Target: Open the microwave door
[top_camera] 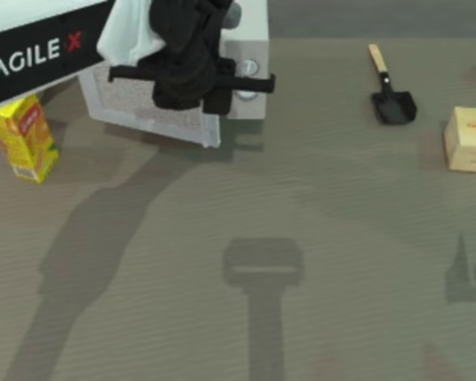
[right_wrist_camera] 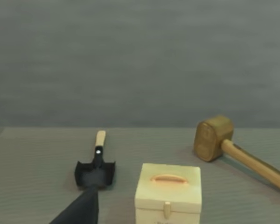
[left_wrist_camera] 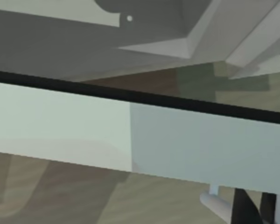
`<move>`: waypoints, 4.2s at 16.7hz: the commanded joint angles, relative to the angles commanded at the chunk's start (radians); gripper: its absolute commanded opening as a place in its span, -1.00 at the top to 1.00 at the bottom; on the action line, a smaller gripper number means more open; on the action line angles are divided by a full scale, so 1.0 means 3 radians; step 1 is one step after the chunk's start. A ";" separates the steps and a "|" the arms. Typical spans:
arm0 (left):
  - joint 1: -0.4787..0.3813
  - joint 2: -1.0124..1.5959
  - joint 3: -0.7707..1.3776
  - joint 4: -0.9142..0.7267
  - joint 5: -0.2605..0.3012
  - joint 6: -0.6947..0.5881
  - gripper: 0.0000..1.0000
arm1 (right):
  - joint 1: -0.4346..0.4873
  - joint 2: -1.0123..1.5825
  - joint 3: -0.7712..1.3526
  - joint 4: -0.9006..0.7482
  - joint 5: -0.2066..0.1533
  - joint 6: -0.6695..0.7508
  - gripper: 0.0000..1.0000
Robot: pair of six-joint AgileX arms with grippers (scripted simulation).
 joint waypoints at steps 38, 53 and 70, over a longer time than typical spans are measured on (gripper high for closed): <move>0.0112 -0.0406 -0.0582 0.0239 0.0319 0.0562 1.00 | 0.0000 0.0000 0.0000 0.0000 0.0000 0.0000 -1.00; 0.0185 -0.0566 -0.0784 0.0309 0.0456 0.0813 1.00 | 0.0000 0.0000 0.0000 0.0000 0.0000 0.0000 -1.00; 0.0206 -0.0620 -0.0857 0.0329 0.0535 0.0915 1.00 | 0.0000 0.0000 0.0000 0.0000 0.0000 0.0000 -1.00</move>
